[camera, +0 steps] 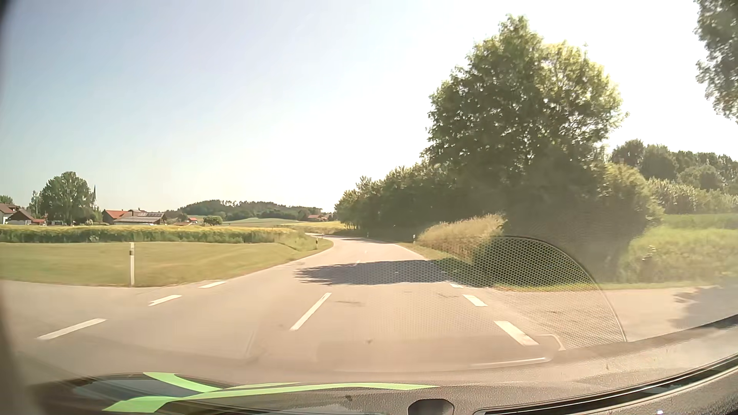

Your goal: Follow the waypoints while adhering to traffic rules and regulations

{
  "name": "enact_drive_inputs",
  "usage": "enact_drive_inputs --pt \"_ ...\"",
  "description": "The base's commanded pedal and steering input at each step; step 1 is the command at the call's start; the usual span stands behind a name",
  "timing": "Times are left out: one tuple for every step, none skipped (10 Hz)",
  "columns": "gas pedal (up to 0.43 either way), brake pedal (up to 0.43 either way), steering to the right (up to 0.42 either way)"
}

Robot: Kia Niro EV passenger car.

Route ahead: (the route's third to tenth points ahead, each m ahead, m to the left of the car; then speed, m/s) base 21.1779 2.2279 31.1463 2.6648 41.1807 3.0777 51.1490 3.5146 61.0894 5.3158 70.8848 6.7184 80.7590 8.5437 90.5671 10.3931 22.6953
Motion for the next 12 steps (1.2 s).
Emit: enact_drive_inputs --pt "0.13 0.0 -0.005" --pt "0.15 0.0 -0.006" --pt "0.169 0.0 -0.007" --pt "0.177 0.0 -0.009" --pt "0.189 0.0 -0.01" --pt "0.197 0.0 -0.012" --pt "0.197 0.0 -0.013" --pt "0.197 0.0 -0.013" --pt "0.197 0.0 -0.013" --pt "0.189 0.0 -0.014" --pt "0.169 0.0 -0.016" --pt "0.169 0.0 -0.018"
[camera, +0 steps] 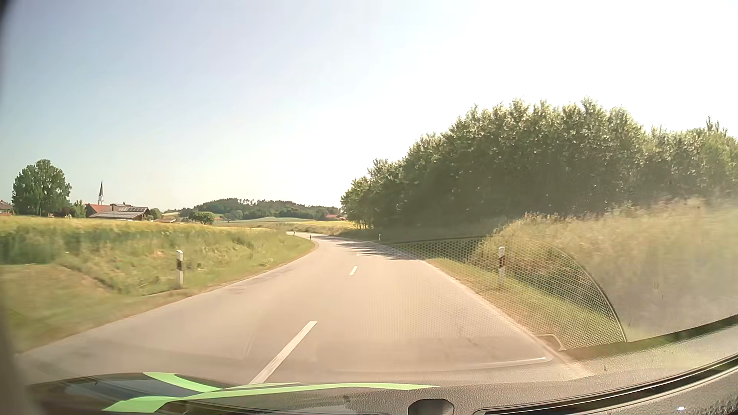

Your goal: Follow the waypoints while adhering to traffic rules and regulations

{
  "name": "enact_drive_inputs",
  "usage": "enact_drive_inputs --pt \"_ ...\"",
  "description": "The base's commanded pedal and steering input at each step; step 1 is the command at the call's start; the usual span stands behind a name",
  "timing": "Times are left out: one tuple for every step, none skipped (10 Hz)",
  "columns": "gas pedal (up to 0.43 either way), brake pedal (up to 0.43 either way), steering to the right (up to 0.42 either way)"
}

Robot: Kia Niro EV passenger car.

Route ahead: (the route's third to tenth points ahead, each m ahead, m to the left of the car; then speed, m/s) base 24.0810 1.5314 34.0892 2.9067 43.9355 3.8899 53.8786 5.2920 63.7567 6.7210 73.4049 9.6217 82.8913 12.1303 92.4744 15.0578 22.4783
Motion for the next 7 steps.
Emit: enact_drive_inputs --pt "0.169 0.0 -0.019" --pt "0.169 0.0 -0.019" --pt "0.177 0.0 -0.019" --pt "0.189 0.0 -0.019" --pt "0.189 0.0 -0.019" --pt "0.189 0.0 -0.02" --pt "0.189 0.0 -0.019"
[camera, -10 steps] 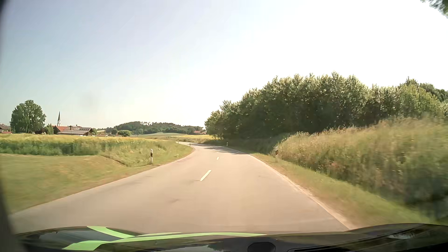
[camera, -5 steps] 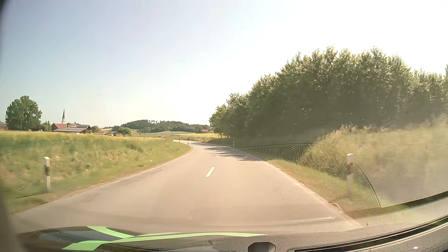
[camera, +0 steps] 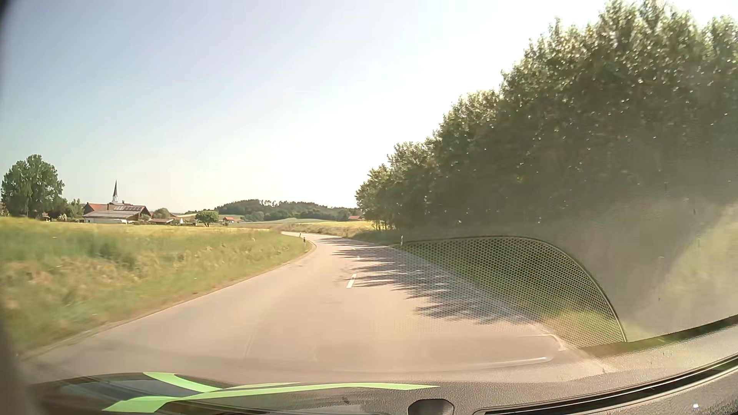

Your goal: Follow the waypoints while adhering to traffic rules and regulations

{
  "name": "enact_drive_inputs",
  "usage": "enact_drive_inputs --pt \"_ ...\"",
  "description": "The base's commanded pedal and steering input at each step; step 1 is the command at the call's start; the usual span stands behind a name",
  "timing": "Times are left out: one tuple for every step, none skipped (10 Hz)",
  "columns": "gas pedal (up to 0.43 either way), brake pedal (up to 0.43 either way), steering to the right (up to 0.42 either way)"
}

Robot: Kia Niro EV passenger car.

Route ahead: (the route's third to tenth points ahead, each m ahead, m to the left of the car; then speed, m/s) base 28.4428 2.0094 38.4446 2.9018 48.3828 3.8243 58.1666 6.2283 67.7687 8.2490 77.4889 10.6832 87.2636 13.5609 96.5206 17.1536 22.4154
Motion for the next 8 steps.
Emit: enact_drive_inputs --pt "0.189 0.0 -0.019" --pt "0.189 0.0 -0.02" --pt "0.189 0.0 -0.02" --pt "0.189 0.0 -0.021" --pt "0.197 0.0 -0.021" --pt "0.228 0.0 -0.021" --pt "0.24 0.0 -0.021" --pt "0.248 0.0 -0.021"
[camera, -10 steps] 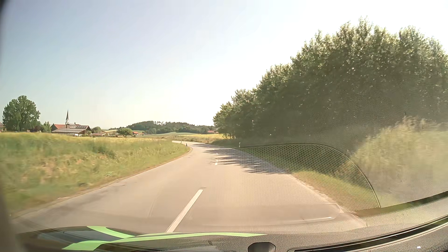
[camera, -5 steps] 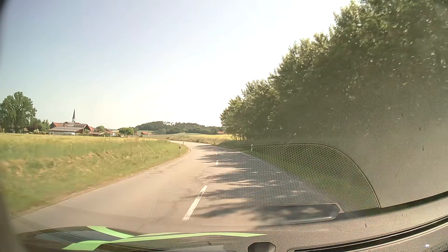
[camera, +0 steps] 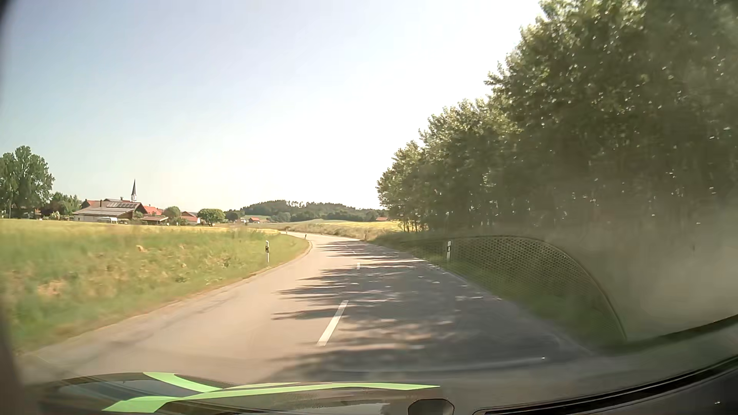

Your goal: Follow the waypoints while adhering to traffic rules and regulations

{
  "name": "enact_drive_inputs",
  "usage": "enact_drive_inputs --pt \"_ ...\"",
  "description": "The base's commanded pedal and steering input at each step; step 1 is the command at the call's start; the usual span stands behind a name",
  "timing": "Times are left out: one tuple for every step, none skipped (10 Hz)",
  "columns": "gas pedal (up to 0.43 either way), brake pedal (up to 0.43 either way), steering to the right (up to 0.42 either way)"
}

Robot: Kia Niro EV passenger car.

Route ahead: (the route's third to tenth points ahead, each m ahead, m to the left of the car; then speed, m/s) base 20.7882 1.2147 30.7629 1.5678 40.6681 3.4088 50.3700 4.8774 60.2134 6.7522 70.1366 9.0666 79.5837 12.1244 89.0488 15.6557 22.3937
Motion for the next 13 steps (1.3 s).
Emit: enact_drive_inputs --pt "0.26 0.0 -0.021" --pt "0.26 0.0 -0.021" --pt "0.26 0.0 -0.021" --pt "0.268 0.0 -0.021" --pt "0.268 0.0 -0.021" --pt "0.268 0.0 -0.021" --pt "0.248 0.0 -0.021" --pt "0.24 0.0 -0.021" --pt "0.24 0.0 -0.022" --pt "0.24 0.0 -0.021" --pt "0.24 0.0 -0.021" --pt "0.248 0.0 -0.022" --pt "0.248 0.0 -0.022"
